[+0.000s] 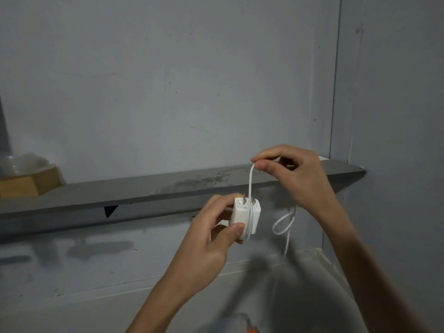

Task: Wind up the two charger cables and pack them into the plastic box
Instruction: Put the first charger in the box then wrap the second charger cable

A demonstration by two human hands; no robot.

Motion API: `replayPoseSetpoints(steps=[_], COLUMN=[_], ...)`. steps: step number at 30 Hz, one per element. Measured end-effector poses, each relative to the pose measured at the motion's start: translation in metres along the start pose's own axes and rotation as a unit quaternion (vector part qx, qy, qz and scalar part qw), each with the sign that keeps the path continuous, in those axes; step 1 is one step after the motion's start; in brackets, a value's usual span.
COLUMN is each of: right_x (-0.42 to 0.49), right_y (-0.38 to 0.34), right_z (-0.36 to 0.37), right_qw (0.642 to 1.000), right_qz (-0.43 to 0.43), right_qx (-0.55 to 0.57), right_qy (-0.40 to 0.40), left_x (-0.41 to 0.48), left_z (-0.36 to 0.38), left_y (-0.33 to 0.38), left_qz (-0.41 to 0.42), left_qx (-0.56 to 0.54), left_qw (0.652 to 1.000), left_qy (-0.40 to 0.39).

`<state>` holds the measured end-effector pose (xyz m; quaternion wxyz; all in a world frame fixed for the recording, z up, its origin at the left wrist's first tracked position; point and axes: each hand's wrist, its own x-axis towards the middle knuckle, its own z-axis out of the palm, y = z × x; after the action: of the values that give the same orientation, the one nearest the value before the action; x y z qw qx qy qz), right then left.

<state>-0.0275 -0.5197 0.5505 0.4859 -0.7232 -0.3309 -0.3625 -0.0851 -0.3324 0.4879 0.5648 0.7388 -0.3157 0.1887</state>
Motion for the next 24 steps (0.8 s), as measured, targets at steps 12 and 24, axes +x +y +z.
replayPoseSetpoints(steps=[12, 24], right_x=[-0.082, -0.088], right_y=[0.047, 0.001], right_z=[0.107, 0.063], right_qw=[0.928, 0.976], right_qz=[0.312, 0.012], right_qx=[0.178, -0.181], right_qy=[-0.096, -0.122], left_x=[0.042, 0.059], left_z=[-0.032, -0.059], left_y=[-0.032, -0.099], left_qz=[-0.110, -0.058], left_qx=[-0.070, 0.158], left_qw=[0.983, 0.980], left_qy=[0.133, 0.105])
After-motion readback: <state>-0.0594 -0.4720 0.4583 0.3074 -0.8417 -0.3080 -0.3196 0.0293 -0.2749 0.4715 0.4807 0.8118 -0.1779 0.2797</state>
